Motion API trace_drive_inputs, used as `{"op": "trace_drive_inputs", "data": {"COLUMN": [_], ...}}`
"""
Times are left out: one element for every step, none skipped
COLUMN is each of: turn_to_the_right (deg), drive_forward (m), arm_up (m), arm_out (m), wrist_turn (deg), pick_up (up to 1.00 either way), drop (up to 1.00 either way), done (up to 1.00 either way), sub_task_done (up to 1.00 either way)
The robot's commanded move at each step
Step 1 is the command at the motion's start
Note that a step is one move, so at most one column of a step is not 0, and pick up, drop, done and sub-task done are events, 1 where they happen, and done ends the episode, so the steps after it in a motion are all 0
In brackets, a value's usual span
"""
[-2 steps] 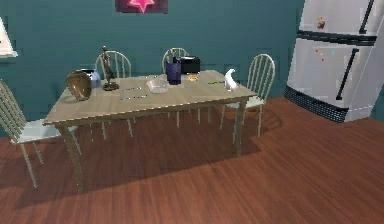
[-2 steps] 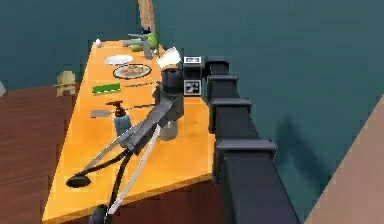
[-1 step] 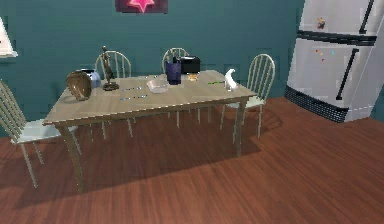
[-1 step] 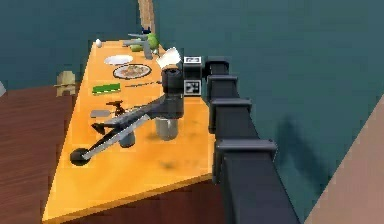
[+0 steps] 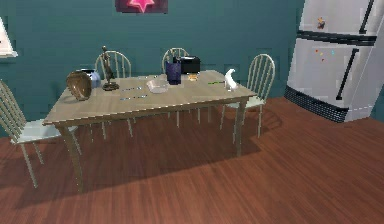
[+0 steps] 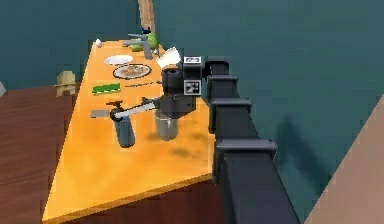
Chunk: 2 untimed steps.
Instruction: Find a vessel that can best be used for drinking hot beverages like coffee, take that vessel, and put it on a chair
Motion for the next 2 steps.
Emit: {"op": "trace_drive_inputs", "data": {"turn_to_the_right": [0.0, 0.0], "drive_forward": [0.00, 0.00], "arm_up": [0.00, -0.12], "arm_out": [0.00, 0.00], "wrist_turn": [30.0, 0.0], "pick_up": [0.00, 0.00], "drop": [0.00, 0.00], "done": [0.00, 0.00], "sub_task_done": [0.00, 0.00]}}
